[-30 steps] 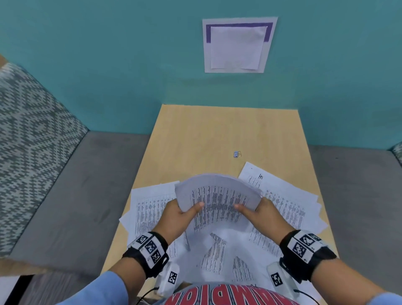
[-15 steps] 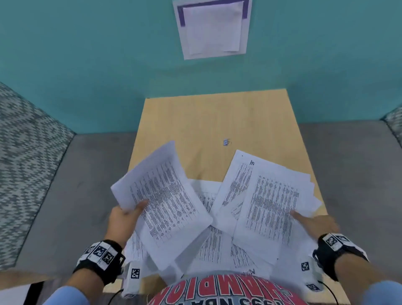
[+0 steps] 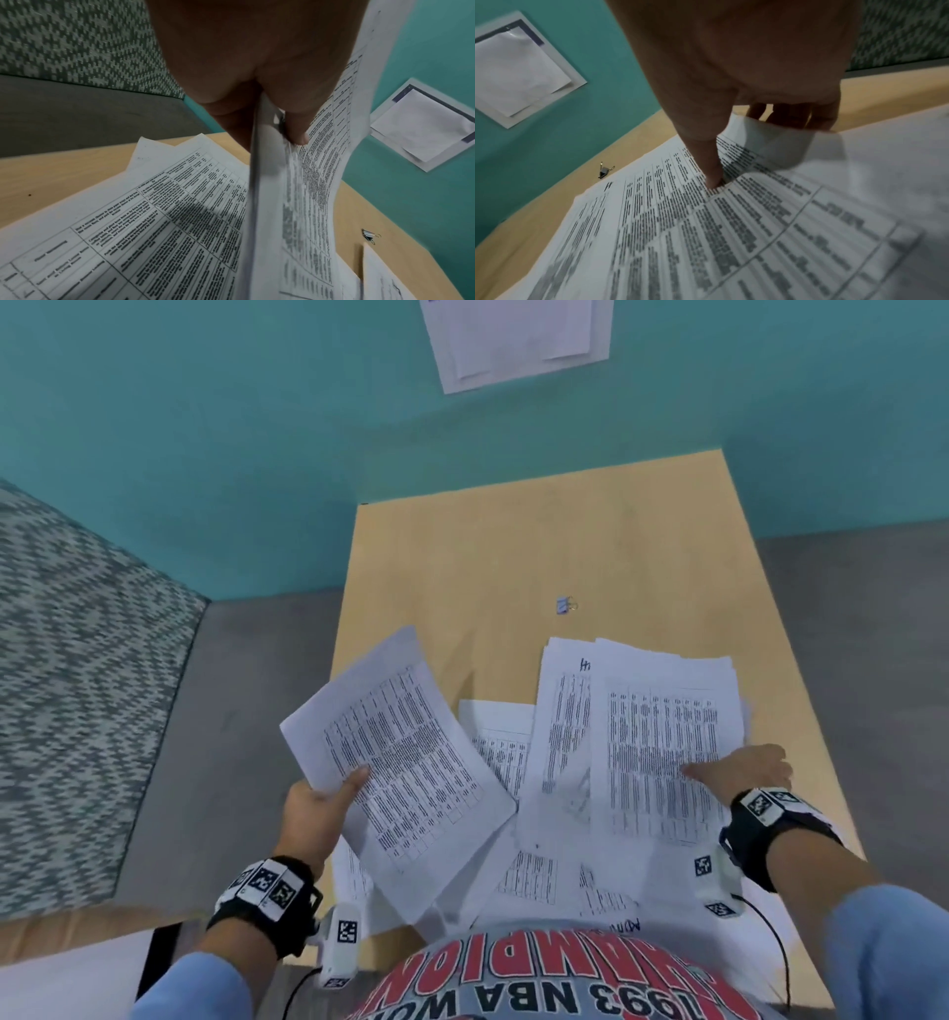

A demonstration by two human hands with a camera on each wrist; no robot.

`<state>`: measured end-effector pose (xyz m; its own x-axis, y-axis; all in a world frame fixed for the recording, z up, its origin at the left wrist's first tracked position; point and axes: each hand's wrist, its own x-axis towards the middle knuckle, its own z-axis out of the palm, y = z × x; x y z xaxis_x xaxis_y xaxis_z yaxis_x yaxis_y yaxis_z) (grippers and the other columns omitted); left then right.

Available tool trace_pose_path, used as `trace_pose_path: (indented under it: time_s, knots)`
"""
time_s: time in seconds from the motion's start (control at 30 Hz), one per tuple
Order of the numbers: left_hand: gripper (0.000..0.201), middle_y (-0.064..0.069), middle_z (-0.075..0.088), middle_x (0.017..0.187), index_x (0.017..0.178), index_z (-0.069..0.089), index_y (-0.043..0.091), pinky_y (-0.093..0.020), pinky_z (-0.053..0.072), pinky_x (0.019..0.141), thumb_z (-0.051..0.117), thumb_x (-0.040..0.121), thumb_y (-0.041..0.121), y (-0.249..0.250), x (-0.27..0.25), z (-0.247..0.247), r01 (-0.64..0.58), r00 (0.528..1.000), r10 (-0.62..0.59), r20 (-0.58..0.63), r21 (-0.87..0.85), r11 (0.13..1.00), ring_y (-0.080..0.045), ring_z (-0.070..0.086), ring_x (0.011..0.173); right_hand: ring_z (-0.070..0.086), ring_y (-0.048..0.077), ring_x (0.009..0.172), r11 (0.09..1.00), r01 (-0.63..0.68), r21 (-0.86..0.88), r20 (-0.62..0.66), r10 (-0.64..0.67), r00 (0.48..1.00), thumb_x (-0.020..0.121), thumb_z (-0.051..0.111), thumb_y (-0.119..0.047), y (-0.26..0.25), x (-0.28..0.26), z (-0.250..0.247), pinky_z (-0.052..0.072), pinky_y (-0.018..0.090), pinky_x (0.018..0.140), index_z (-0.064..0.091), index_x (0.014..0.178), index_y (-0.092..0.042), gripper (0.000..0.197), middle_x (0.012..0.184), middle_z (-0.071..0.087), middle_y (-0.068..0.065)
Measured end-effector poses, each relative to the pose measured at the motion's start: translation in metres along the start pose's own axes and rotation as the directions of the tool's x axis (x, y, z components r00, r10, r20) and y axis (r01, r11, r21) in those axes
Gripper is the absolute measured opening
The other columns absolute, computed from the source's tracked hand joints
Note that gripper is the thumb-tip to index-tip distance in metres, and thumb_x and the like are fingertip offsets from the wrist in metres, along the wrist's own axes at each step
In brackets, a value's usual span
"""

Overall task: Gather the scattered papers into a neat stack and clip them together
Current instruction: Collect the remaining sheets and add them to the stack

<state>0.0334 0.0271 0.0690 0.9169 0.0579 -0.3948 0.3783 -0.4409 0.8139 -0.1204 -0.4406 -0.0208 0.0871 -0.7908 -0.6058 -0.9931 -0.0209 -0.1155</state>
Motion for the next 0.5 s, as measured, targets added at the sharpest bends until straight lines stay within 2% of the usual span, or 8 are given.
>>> trace_pose_path:
  time_s: [0.07, 0.13, 0.2, 0.27, 0.33, 0.43, 0.5]
  knots:
    - [0.013, 0.012, 0.078, 0.081, 0.097, 0.072, 0.023, -0.026, 0.057, 0.068, 0.082, 0.091, 0.017, -0.001, -0.001, 0.002, -0.008, 1.000, 0.008, -0.005, -0.003, 1.000, -0.008, 0.073, 0.081, 0.058, 0.049, 0.122, 0.984, 0.022, 0.174, -0.006, -0.022, 1.000, 0.064, 0.101, -0.018, -0.010, -0.005, 0.001, 0.052, 0.056, 0.102, 0.028, 0.143, 0.008, 0.111, 0.137, 0.051, 0.034]
    - [0.012, 0.009, 0.077, 0.087, 0.097, 0.073, 0.021, -0.026, 0.058, 0.065, 0.083, 0.091, 0.019, -0.003, -0.001, 0.000, 0.007, 1.000, -0.008, -0.022, -0.014, 1.000, -0.012, 0.073, 0.080, 0.062, 0.049, 0.118, 0.957, 0.086, 0.277, 0.010, -0.092, 0.996, 0.070, 0.094, -0.001, -0.014, -0.007, 0.001, 0.054, 0.050, 0.097, 0.030, 0.140, 0.007, 0.095, 0.133, 0.055, 0.035]
    - [0.012, 0.013, 0.079, 0.078, 0.095, 0.074, 0.024, -0.023, 0.059, 0.064, 0.083, 0.089, 0.021, -0.009, -0.002, -0.002, 0.023, 0.999, -0.024, -0.024, -0.027, 0.999, -0.007, 0.075, 0.077, 0.066, 0.047, 0.111, 0.960, 0.152, 0.235, 0.017, -0.160, 0.987, 0.074, 0.091, -0.001, -0.014, -0.008, -0.001, 0.055, 0.046, 0.087, 0.040, 0.134, 0.007, 0.079, 0.124, 0.062, 0.034]
    - [0.012, 0.017, 0.081, 0.076, 0.096, 0.075, 0.025, -0.021, 0.060, 0.064, 0.083, 0.089, 0.021, -0.015, -0.003, -0.005, 0.037, 0.999, -0.038, -0.015, -0.040, 0.999, -0.002, 0.077, 0.075, 0.069, 0.041, 0.095, 0.960, 0.232, 0.159, 0.043, -0.242, 0.969, 0.078, 0.089, -0.009, -0.014, -0.005, -0.003, 0.058, 0.043, 0.081, 0.058, 0.114, 0.004, 0.049, 0.107, 0.069, 0.027]
    - [0.011, 0.018, 0.082, 0.081, 0.098, 0.076, 0.023, -0.021, 0.061, 0.066, 0.082, 0.090, 0.020, -0.016, -0.006, -0.007, 0.045, 0.999, -0.046, -0.008, -0.054, 0.998, -0.002, 0.079, 0.075, 0.067, 0.035, 0.083, 0.944, 0.284, 0.165, 0.076, -0.300, 0.951, 0.081, 0.087, -0.012, -0.011, -0.005, -0.004, 0.059, 0.042, 0.077, 0.064, 0.094, -0.002, 0.028, 0.090, 0.070, 0.019]
    - [0.011, 0.012, 0.083, 0.082, 0.101, 0.077, 0.017, -0.020, 0.062, 0.065, 0.081, 0.091, 0.016, -0.016, -0.008, -0.011, 0.045, 0.999, -0.046, -0.008, -0.071, 0.996, -0.004, 0.080, 0.075, 0.064, 0.031, 0.074, 0.910, 0.319, 0.266, 0.061, -0.346, 0.936, 0.083, 0.086, -0.015, -0.004, -0.001, -0.009, 0.054, 0.036, 0.068, 0.064, 0.087, -0.005, 0.024, 0.079, 0.066, 0.014]
    - [0.019, 0.004, 0.083, 0.091, 0.109, 0.077, 0.010, -0.029, 0.063, 0.074, 0.082, 0.091, 0.015, -0.017, -0.007, -0.013, 0.057, 0.998, -0.060, -0.030, -0.086, 0.995, -0.013, 0.080, 0.083, 0.064, 0.032, 0.079, 0.872, 0.324, 0.368, 0.048, -0.365, 0.930, 0.084, 0.085, -0.016, 0.003, 0.002, -0.017, 0.052, 0.036, 0.073, 0.065, 0.092, -0.005, 0.024, 0.086, 0.068, 0.017]
